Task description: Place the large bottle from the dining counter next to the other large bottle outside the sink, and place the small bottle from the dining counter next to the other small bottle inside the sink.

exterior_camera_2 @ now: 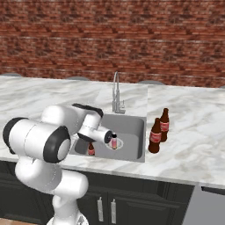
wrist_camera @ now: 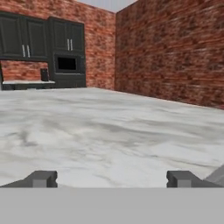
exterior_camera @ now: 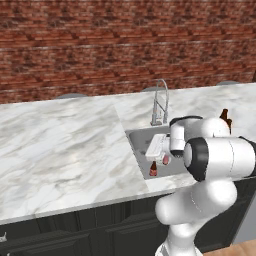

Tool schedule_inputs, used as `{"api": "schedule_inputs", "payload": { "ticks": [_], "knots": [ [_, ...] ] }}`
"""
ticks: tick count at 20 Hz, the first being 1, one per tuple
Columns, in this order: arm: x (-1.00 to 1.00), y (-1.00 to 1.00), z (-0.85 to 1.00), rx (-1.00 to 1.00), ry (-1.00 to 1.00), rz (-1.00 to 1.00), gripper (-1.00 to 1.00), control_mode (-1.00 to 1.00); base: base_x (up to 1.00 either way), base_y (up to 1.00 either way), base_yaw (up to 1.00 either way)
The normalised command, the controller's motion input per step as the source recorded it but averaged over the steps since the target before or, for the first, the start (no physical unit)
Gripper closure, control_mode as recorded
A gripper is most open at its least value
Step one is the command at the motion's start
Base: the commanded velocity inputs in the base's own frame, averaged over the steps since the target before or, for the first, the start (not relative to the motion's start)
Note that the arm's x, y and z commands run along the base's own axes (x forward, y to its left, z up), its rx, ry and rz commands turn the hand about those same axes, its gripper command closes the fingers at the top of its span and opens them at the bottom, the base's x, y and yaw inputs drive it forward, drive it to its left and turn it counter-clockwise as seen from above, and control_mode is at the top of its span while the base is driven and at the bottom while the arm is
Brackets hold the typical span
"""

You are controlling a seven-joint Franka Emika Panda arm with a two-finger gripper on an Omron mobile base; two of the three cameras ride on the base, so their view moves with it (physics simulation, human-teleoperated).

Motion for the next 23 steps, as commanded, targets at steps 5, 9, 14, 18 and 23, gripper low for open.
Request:
{"api": "schedule_inputs", "payload": {
  "ticks": [5,9,14,18,23],
  "knots": [
    [-0.12,0.23,0.33,0.0,0.0,0.0,-1.0,-1.0,0.0,0.0,0.0],
    [-0.16,0.18,0.27,0.0,0.0,0.0,-1.0,-1.0,0.0,0.0,0.0],
    [-0.31,0.13,0.53,-0.04,0.0,0.0,-1.0,-1.0,0.0,0.0,0.0],
    [-0.22,0.04,0.61,-0.27,-0.01,0.09,-1.0,-1.0,0.0,0.0,0.0],
    [-0.11,0.06,0.53,-0.49,0.0,0.24,-1.0,-1.0,0.0,0.0,0.0]
  ]
}}
